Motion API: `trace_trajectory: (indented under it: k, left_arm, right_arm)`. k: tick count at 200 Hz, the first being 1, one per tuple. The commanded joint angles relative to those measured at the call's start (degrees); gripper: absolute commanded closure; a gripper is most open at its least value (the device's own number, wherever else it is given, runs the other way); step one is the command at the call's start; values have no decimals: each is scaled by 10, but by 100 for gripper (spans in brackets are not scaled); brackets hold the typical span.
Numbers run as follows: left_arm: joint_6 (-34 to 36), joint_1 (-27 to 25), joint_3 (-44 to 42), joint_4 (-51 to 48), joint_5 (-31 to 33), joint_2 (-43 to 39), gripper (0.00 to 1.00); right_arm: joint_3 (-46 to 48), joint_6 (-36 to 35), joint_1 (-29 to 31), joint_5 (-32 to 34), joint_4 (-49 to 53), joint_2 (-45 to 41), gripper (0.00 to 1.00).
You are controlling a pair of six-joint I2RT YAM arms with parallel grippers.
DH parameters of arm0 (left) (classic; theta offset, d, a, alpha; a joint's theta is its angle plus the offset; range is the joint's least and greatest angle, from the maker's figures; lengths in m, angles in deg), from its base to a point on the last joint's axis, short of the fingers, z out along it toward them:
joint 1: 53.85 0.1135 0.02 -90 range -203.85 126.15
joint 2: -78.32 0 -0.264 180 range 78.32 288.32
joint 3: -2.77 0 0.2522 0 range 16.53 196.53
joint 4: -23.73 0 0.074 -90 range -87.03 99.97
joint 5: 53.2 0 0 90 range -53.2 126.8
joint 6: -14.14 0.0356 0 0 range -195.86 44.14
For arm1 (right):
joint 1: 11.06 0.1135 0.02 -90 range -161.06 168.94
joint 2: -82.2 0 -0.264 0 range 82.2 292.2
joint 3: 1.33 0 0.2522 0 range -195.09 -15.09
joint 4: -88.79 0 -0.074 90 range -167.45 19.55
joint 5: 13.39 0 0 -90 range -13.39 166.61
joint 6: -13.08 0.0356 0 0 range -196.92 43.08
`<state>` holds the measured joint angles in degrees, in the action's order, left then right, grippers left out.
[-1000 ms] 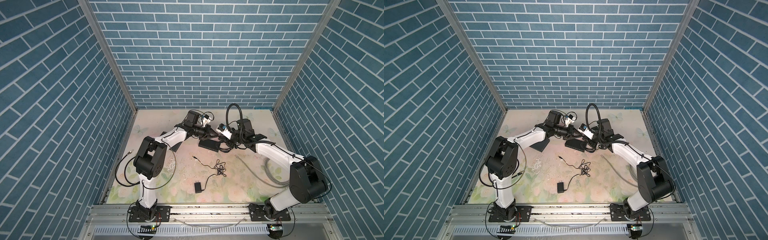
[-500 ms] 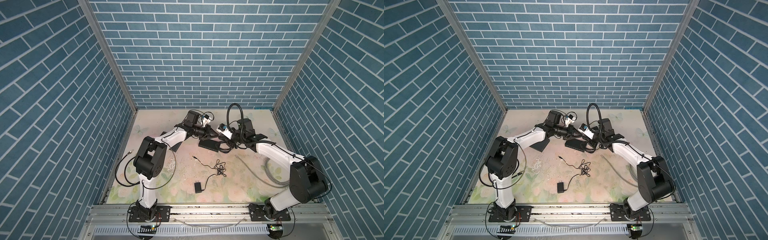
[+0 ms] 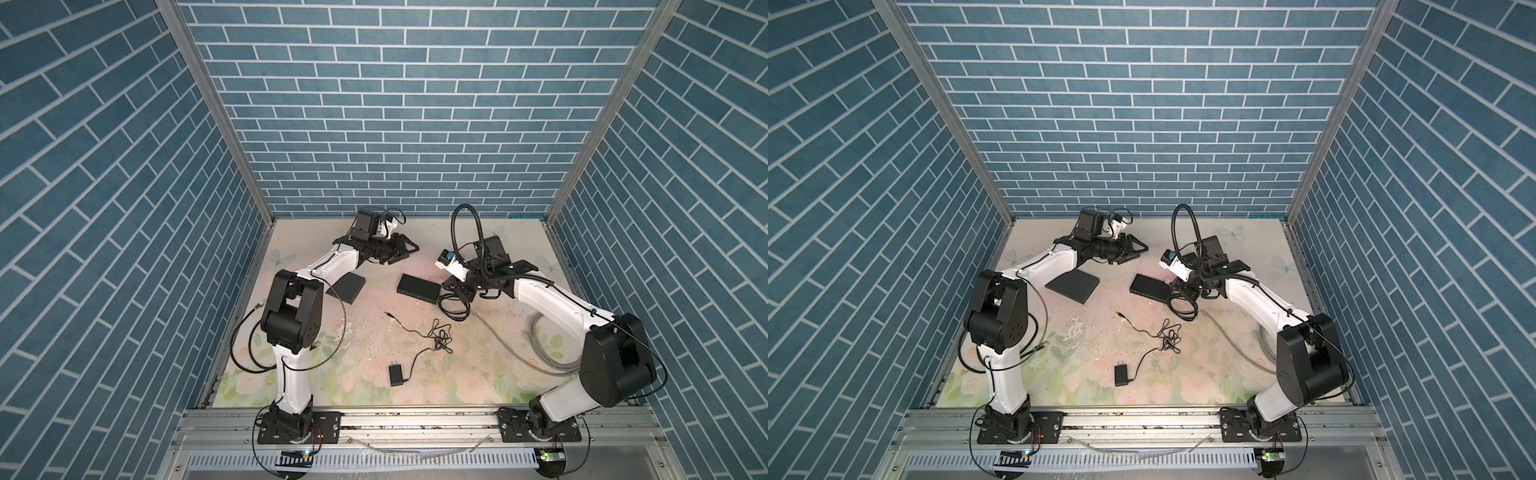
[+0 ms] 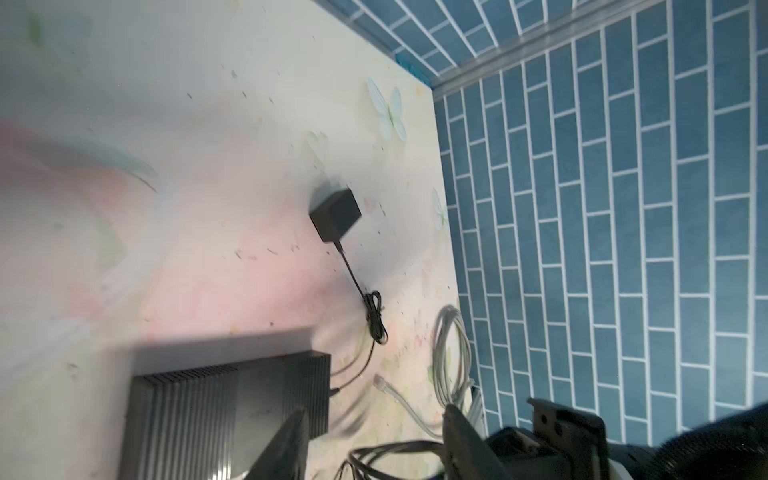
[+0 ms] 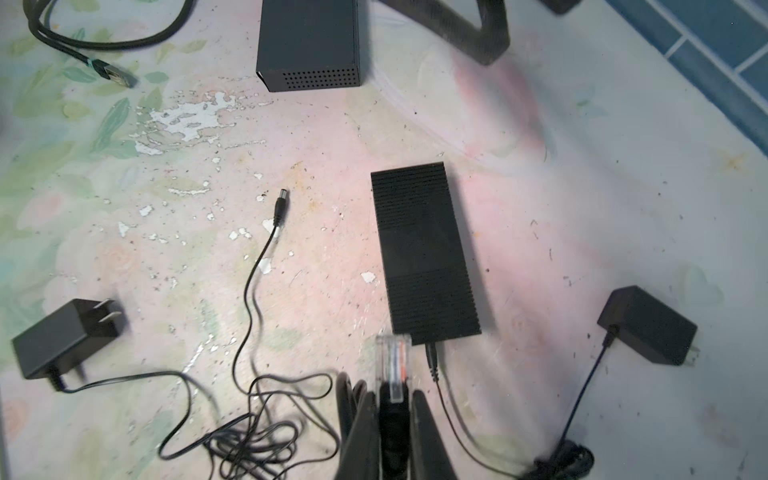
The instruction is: Insert the plug into the switch port
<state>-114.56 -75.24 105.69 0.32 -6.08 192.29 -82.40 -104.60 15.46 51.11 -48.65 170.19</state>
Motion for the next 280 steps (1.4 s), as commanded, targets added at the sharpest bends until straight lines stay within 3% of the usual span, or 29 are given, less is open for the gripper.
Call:
trace_trajectory:
  k: [1,42,95,121,158,221,280]
  left_arm:
    - [70,-4,29,-84,66,33,46]
    - [117,-2,56,-109,124,87,44]
    - [154,-17,62,-89,120,134,36]
    - [196,-35,69,-84,168,137,33]
    - [245,-64,103,-86,189,161,32]
    - [228,-63,78,-88,187,168,32]
    - [204,-61,68,-93,183,168,33]
  right_arm:
    - [-63,43,-6,24,184,-36,100]
    - [-8,122,-2,15,222,-75,100]
    - [71,195,5,23,80,-28,100]
    - [77,204,8,8,35,3,100]
    - [85,195,8,15,-21,39,100]
    - [105,131,41,-19,-151,101,100]
    - [94,159,66,2,-176,150,100]
